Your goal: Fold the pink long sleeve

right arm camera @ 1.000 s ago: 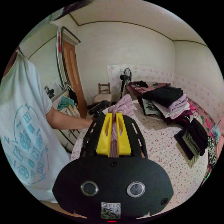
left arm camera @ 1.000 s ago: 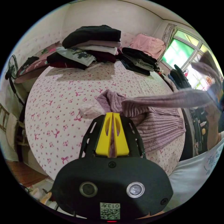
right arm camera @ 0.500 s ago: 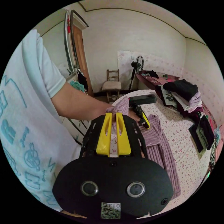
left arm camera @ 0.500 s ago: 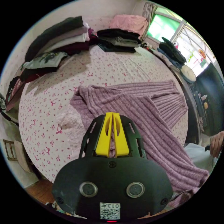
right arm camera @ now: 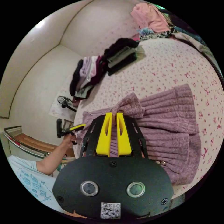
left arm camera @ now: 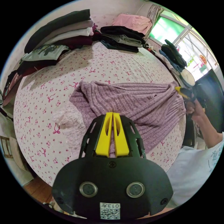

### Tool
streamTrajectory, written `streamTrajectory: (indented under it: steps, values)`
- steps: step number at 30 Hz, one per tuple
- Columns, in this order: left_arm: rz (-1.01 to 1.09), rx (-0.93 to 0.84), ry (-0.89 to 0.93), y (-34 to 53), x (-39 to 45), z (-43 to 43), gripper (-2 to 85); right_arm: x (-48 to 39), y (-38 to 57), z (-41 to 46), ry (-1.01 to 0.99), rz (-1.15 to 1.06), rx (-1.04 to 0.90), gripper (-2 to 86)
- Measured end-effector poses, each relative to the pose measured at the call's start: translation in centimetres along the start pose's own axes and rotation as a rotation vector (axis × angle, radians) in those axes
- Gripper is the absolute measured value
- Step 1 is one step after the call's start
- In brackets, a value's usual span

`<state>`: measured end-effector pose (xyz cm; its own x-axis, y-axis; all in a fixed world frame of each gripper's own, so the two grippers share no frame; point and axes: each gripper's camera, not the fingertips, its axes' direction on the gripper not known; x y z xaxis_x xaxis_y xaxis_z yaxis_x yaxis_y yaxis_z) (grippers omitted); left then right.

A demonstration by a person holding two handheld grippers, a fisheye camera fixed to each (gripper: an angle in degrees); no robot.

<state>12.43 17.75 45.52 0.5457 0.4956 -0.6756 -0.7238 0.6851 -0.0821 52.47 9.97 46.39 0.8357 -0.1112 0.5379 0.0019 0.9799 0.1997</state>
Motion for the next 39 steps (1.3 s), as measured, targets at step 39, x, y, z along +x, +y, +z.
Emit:
streamTrajectory:
  steps: [39]
  values:
    - [0.302, 0.011, 0.132, 1.8, 10.2, 1.9, 0.2, 3.6, 3.9, -8.3, 0.426, -0.213, -0.075, 2.8]
